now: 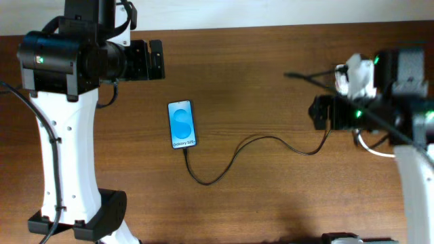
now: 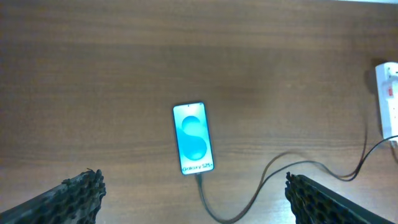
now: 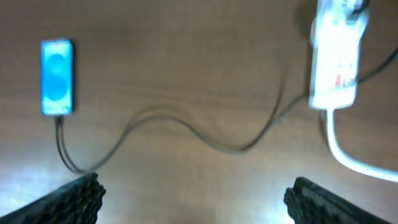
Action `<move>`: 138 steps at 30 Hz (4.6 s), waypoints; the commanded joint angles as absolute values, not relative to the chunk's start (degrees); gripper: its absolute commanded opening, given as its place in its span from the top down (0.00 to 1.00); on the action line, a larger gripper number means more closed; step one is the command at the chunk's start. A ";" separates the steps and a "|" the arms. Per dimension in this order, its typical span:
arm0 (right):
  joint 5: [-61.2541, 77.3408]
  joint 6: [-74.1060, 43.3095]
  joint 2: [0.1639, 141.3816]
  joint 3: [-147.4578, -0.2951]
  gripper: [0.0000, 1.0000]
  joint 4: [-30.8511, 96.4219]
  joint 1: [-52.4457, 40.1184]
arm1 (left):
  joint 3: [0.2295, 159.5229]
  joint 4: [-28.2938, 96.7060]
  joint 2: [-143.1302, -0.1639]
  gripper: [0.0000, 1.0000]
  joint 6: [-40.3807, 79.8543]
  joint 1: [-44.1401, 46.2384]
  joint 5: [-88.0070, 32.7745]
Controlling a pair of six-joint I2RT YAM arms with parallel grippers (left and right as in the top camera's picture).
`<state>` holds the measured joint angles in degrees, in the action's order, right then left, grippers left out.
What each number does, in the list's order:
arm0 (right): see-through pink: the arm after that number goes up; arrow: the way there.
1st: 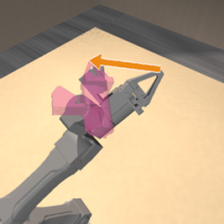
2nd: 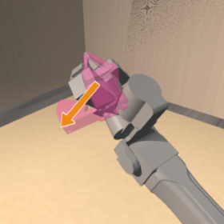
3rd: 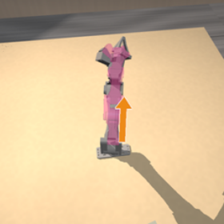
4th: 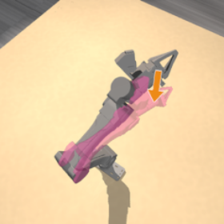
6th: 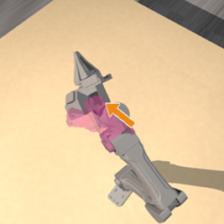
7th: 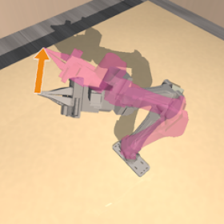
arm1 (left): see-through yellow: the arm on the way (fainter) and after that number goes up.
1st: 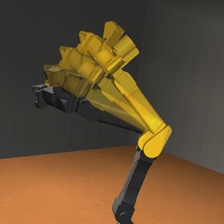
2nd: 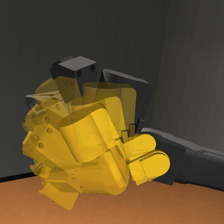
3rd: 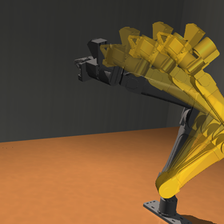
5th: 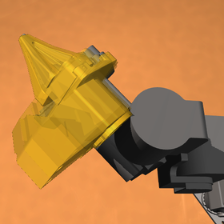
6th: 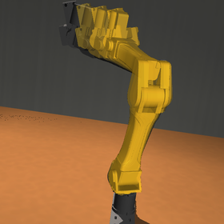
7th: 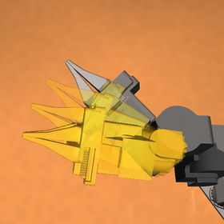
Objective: Plug charger to phone and switch on socket
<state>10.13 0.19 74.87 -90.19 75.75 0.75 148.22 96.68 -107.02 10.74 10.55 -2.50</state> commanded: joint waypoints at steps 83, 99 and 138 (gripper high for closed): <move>0.38 -3.29 0.19 -0.32 0.02 4.71 -4.12 | 148.14 96.71 -106.37 0.01 11.05 10.35 -2.09; 0.36 -3.29 0.19 -0.32 0.02 4.60 -4.12 | 148.14 96.71 -106.37 0.00 11.05 10.35 -2.09; 0.36 -3.29 0.19 -0.32 0.02 4.60 -4.12 | 46.92 14.68 -51.29 0.01 7.18 8.01 3.86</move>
